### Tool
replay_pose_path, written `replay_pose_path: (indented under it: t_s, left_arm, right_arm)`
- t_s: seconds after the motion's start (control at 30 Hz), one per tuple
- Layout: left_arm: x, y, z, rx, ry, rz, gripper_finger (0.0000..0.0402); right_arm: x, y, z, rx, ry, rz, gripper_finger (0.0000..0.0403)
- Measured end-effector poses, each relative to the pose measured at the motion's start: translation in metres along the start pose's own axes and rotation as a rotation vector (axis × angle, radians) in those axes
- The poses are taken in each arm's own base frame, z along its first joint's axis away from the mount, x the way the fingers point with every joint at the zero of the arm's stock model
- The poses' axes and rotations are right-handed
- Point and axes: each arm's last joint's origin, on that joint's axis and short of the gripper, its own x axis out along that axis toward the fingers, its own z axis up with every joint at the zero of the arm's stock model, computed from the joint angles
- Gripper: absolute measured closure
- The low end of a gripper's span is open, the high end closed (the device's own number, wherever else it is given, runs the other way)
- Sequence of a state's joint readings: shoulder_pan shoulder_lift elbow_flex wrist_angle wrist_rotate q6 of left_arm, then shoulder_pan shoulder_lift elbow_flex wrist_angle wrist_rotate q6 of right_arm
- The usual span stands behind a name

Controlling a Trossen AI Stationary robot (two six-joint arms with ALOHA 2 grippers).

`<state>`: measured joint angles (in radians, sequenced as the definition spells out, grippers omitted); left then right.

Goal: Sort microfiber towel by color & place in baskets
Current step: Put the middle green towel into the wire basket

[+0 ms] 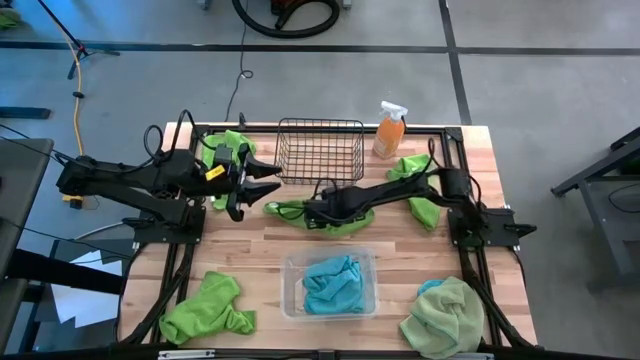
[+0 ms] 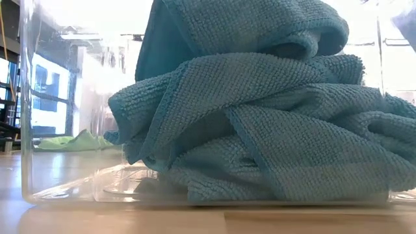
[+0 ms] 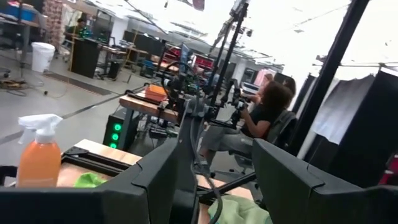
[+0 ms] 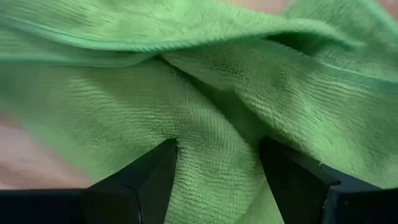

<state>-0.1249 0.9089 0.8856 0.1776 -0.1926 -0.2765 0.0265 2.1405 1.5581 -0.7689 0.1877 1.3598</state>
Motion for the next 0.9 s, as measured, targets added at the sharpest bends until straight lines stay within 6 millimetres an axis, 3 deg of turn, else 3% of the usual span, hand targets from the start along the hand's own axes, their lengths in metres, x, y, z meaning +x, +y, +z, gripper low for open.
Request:
replay_pose_path:
  t_s: [0.17, 0.33, 0.43, 0.57, 0.67, 0.83, 0.9]
  left_arm:
    - [0.0, 0.0, 0.0, 0.009, 0.002, -0.006, 0.0213]
    - [0.0, 0.0, 0.0, 0.018, 0.002, -0.007, 0.0213]
    - [0.0, 0.0, 0.0, 0.018, 0.002, -0.007, 0.0213]
    - [0.0, 0.0, 0.0, 0.018, 0.003, -0.007, 0.0213]
    - [0.0, 0.0, 0.0, 0.018, 0.002, -0.007, 0.0213]
    - [-0.004, 0.0, 0.003, 0.016, -0.014, -0.011, 0.0213]
    - [-0.007, 0.0, 0.006, 0.026, -0.022, -0.013, 0.0213]
  right_arm:
    - [0.016, -0.001, -0.004, 0.001, 0.021, -0.038, 0.0171]
    - [0.019, -0.002, -0.006, -0.028, 0.043, -0.053, 0.0191]
    - [0.02, -0.004, -0.006, -0.043, 0.05, -0.075, 0.0248]
    - [0.02, -0.004, -0.01, -0.113, 0.034, -0.077, 0.0375]
    - [0.019, -0.004, -0.011, -0.159, 0.026, -0.083, 0.0382]
    - [-0.004, -0.005, -0.009, -0.252, 0.023, -0.045, 0.0396]
    - [-0.022, -0.006, -0.006, -0.287, -0.001, -0.018, 0.0398]
